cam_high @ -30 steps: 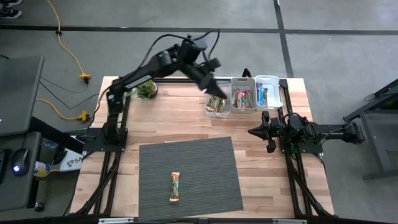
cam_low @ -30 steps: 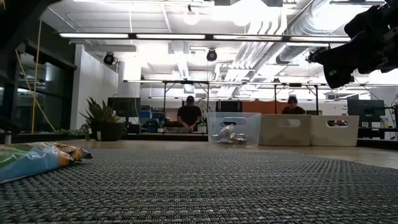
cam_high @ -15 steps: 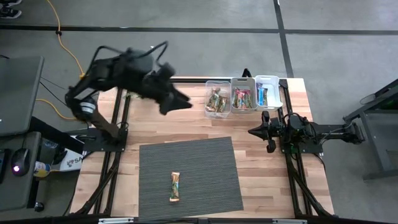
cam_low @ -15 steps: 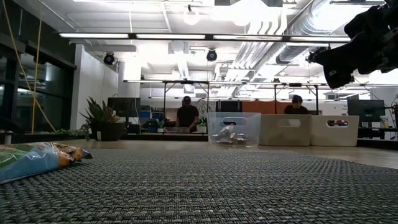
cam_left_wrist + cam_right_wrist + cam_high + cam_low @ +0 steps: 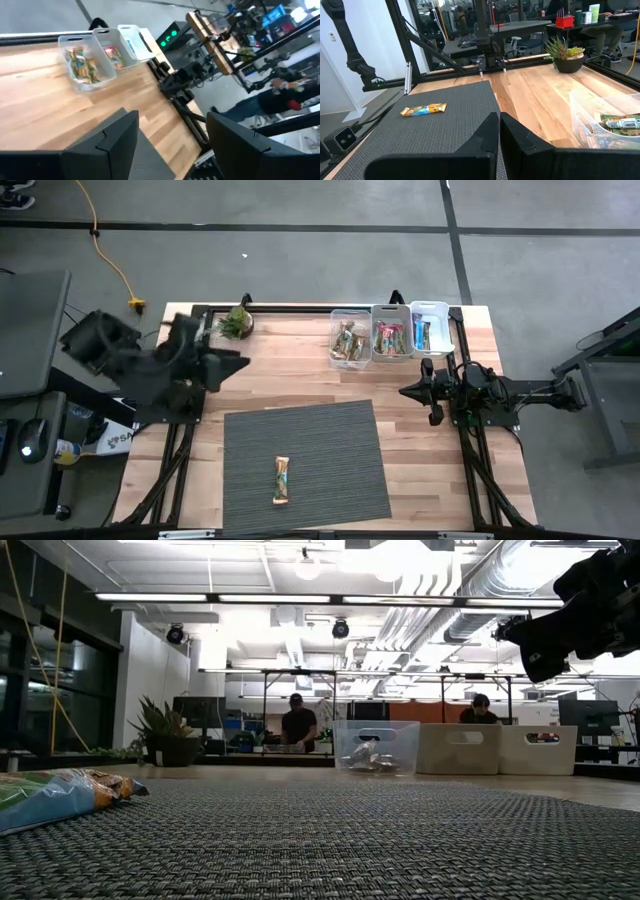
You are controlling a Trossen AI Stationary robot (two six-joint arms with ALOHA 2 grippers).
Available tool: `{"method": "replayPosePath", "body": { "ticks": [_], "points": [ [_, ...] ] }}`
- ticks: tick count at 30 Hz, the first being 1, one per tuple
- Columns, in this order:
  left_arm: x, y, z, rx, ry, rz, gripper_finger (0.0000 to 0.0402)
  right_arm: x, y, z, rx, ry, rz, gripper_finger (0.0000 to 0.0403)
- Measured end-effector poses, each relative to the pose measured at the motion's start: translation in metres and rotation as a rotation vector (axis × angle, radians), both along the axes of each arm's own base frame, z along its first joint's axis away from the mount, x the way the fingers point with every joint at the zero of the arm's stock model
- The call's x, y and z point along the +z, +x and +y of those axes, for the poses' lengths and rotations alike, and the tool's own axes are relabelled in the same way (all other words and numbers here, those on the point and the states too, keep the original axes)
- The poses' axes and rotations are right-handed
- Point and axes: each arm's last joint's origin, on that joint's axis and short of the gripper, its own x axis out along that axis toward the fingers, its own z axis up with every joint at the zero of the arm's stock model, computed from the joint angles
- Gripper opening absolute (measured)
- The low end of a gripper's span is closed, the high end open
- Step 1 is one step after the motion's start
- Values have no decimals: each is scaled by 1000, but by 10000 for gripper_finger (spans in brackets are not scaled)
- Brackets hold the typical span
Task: Pick and place Granola Bars by type
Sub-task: Put the yellow granola bar into the transparent bin
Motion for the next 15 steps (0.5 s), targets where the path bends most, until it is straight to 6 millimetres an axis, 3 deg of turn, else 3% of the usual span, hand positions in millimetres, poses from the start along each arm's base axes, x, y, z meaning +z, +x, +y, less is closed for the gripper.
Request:
{"method": "replayPosePath", "body": {
  "ticks": [7, 15],
  "points": [
    [-20, 8, -32, 27, -158, -6, 230, 0, 0, 0, 0, 0, 0, 0],
    [-70, 23, -72, 67, -410, 185, 230, 0, 0, 0, 0, 0, 1, 0]
  ]
}}
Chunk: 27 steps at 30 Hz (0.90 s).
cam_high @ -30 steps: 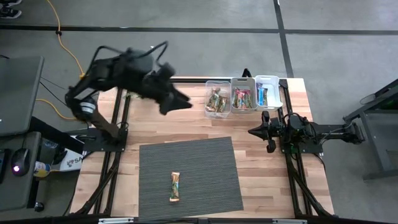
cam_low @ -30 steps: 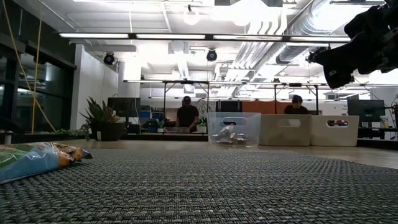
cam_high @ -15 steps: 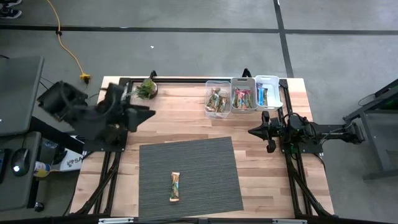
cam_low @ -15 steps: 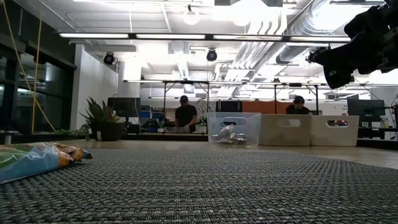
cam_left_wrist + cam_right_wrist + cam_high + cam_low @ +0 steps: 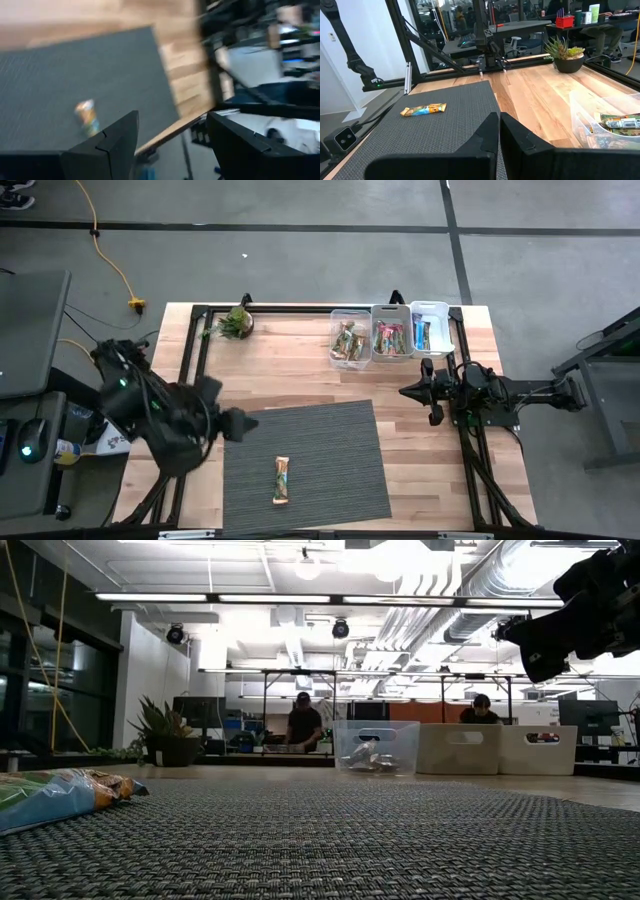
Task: Pick and place Granola Bars by type
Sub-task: Put the yellow granola bar into the transparent bin
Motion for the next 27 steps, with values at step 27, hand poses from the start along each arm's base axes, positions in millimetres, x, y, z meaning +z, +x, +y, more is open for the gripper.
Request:
{"method": "replayPosePath", "body": {
  "ticks": [27],
  "points": [
    [-186, 107, -59, 131, -270, 621, 230, 0, 0, 0, 0, 0, 0, 0]
  ]
}}
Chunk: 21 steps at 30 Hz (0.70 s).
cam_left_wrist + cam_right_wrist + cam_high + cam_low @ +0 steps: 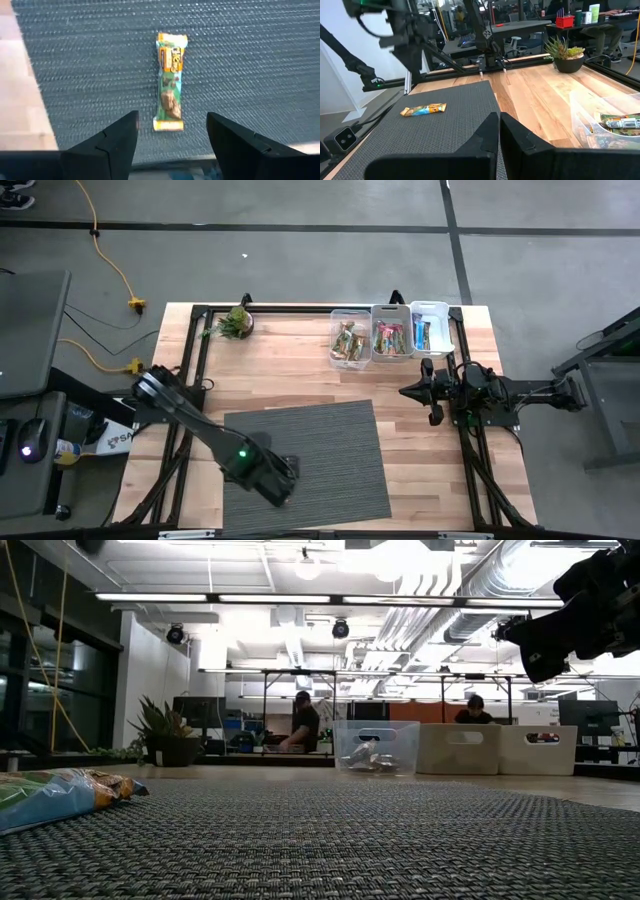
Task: Pick and place Granola Bars by type
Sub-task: Put the yellow granola bar into the transparent bin
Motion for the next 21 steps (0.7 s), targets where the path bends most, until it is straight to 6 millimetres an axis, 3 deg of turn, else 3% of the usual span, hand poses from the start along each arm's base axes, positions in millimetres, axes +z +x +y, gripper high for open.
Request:
{"method": "replayPosePath", "body": {
  "ticks": [14, 21],
  "points": [
    [-74, 35, -24, -36, -13, 105, 230, 0, 0, 0, 1, 0, 0, 0],
    [-99, 44, -31, -54, -22, 114, 230, 0, 1, 0, 0, 0, 5, 0]
  ]
}}
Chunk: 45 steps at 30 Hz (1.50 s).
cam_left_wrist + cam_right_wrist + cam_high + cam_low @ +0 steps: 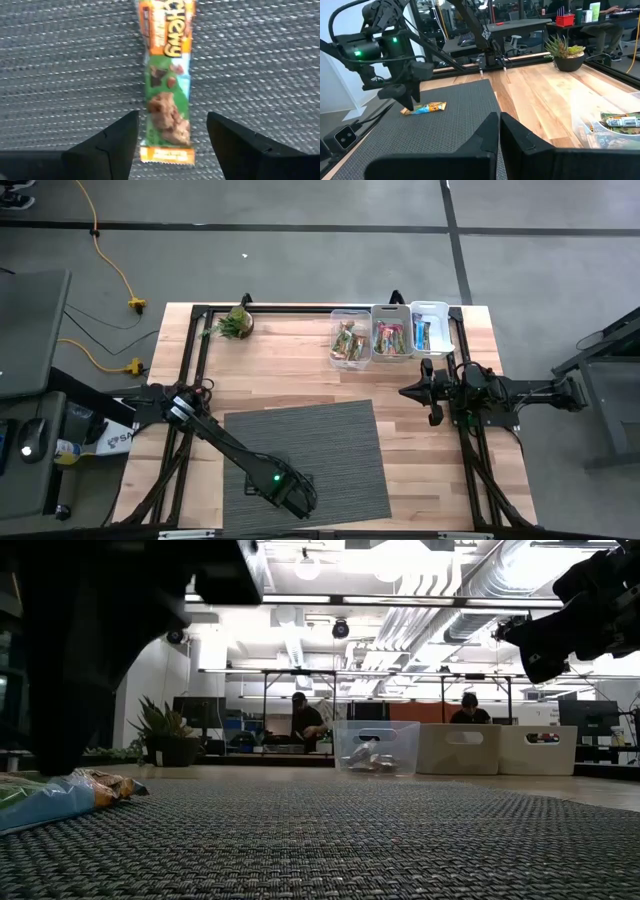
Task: Pick and place Granola Bars by type
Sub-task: Put the yellow granola bar into the transparent bin
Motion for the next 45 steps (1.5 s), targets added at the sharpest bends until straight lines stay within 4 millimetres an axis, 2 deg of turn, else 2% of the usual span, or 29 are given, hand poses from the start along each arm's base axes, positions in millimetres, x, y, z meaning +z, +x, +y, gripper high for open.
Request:
{"method": "replayPosePath", "body": {
  "ticks": [7, 16, 20, 27, 31, 38, 45],
  "points": [
    [-18, 4, -5, -3, -28, 45, 230, 0, 0, 0, 0, 0, 1, 0],
    [-26, 6, -7, -8, -47, 57, 229, 0, 0, 0, 0, 0, 4, 0],
    [-26, 6, -7, -8, -49, 56, 212, 0, 0, 0, 0, 0, 5, 0],
    [-26, 7, -8, -7, -53, 48, 147, 0, 0, 0, 0, 0, 5, 0],
    [-26, 8, -8, -7, -56, 45, 123, 0, 0, 0, 0, 0, 4, 0],
    [-26, 8, -8, -4, -54, 47, 117, 0, 0, 0, 0, 0, 3, 0],
    [-15, 8, -7, -1, 28, 57, 116, 0, 0, 0, 0, 0, 2, 0]
  ]
}}
